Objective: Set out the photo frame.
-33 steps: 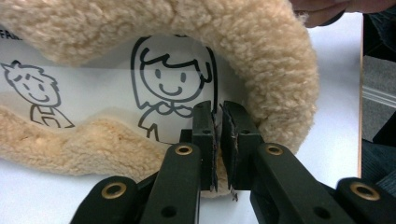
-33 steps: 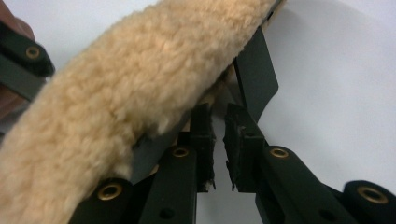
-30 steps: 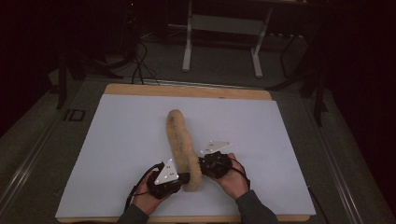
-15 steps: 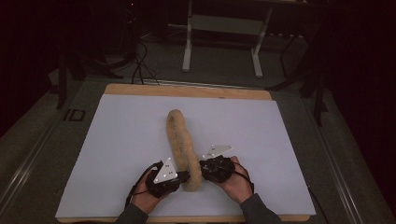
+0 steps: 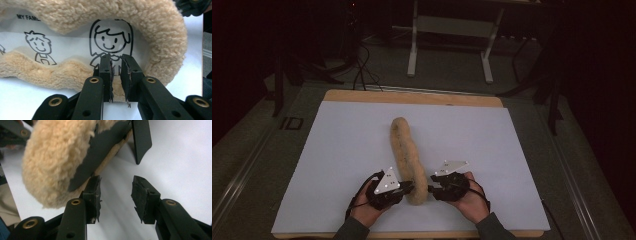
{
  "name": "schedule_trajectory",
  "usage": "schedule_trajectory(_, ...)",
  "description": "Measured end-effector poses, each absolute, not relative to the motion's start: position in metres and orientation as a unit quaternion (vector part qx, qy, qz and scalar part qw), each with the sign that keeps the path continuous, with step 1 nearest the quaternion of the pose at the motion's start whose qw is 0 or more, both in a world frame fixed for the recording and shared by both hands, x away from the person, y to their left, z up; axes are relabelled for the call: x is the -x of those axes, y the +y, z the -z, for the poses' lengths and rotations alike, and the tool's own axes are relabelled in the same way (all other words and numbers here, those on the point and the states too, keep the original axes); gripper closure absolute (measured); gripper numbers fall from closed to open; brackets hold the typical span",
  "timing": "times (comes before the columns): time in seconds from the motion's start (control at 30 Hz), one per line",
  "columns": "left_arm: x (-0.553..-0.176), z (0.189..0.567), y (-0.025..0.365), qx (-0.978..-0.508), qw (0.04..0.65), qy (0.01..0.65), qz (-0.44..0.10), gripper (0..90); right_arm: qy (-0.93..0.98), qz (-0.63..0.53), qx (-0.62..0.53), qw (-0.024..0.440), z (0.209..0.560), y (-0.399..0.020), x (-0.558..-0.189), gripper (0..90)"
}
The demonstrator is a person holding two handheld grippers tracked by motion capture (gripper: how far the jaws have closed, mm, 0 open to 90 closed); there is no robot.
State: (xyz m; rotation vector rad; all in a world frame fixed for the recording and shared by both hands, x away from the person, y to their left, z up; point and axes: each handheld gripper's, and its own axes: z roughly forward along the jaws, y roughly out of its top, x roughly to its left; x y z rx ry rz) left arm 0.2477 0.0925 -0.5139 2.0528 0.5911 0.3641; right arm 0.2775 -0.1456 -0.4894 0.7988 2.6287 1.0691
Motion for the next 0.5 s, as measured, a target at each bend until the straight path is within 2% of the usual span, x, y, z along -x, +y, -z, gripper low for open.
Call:
schedule_trajectory(0.13,-0.249,0.513,0.095,-0.835,0.469,0.245,-0.149,77.6,0.885,-0.364,-0.274,0.097,0.487,-0.149,-0.276,57.6)
schedule_trajectory(0.5,-0.255,0.511,0.103,-0.824,0.47,0.275,-0.155,71.1,0.855,-0.396,-0.318,0.103,0.472,-0.159,-0.279,47.0)
